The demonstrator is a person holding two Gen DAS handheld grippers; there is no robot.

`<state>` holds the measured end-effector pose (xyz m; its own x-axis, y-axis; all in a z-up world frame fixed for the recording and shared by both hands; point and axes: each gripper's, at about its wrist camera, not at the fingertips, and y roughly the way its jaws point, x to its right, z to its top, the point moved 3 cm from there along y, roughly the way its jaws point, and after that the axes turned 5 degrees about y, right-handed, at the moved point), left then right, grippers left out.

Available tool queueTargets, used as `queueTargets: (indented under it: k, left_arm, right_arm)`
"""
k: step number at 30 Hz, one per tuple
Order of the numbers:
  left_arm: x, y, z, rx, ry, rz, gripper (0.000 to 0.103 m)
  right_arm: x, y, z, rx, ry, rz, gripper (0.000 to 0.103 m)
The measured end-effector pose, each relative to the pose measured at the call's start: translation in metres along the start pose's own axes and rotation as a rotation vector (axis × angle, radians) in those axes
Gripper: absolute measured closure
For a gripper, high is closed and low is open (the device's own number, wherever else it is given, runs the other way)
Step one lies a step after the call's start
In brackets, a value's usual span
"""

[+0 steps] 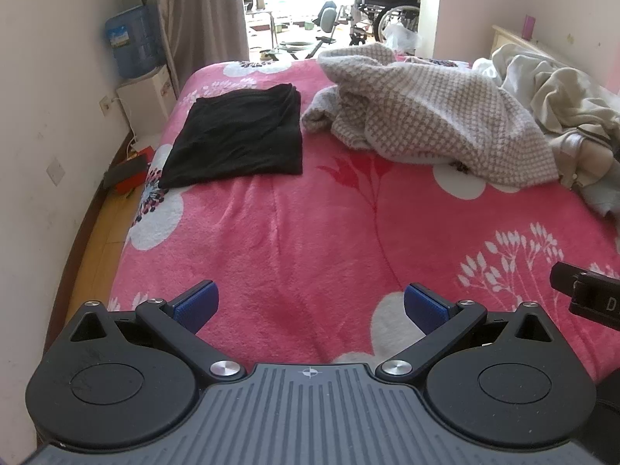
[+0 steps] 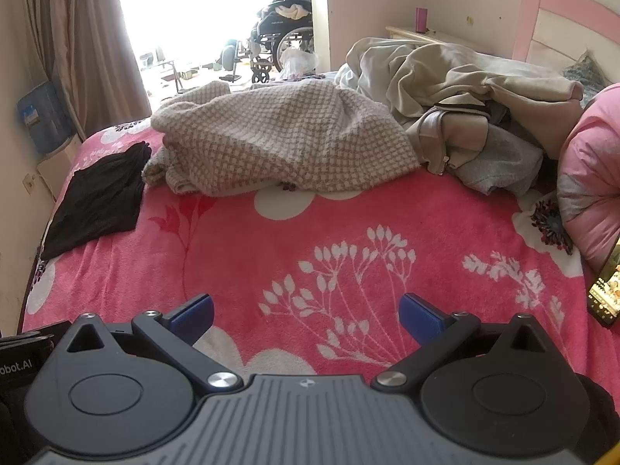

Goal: Fold clothes
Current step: 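Move both tools toward the houndstooth coat on the bed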

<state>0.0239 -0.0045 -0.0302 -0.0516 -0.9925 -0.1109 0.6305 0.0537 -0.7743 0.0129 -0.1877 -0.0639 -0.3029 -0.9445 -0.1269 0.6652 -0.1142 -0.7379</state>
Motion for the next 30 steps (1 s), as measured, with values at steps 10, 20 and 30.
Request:
queueTargets:
  k: [10,20,30]
  left_arm:
    - [-0.001,0.001,0.0,-0.001,0.005,-0.001,0.0]
    - [0.004,0.01,0.005,0.005,0.025,-0.006,0.0]
    - [0.025,0.042,0.055,0.136,0.1,-0.036,0.0]
  right_arm:
    - [-0.001,0.001,0.0,-0.005,-0.005,-0.003,0.0]
    - [0.001,0.011,0.0,-0.004,-0.003,-0.009,0.0]
    - [0.03,0.034,0.023,0.074,0.022,-0.023,0.0]
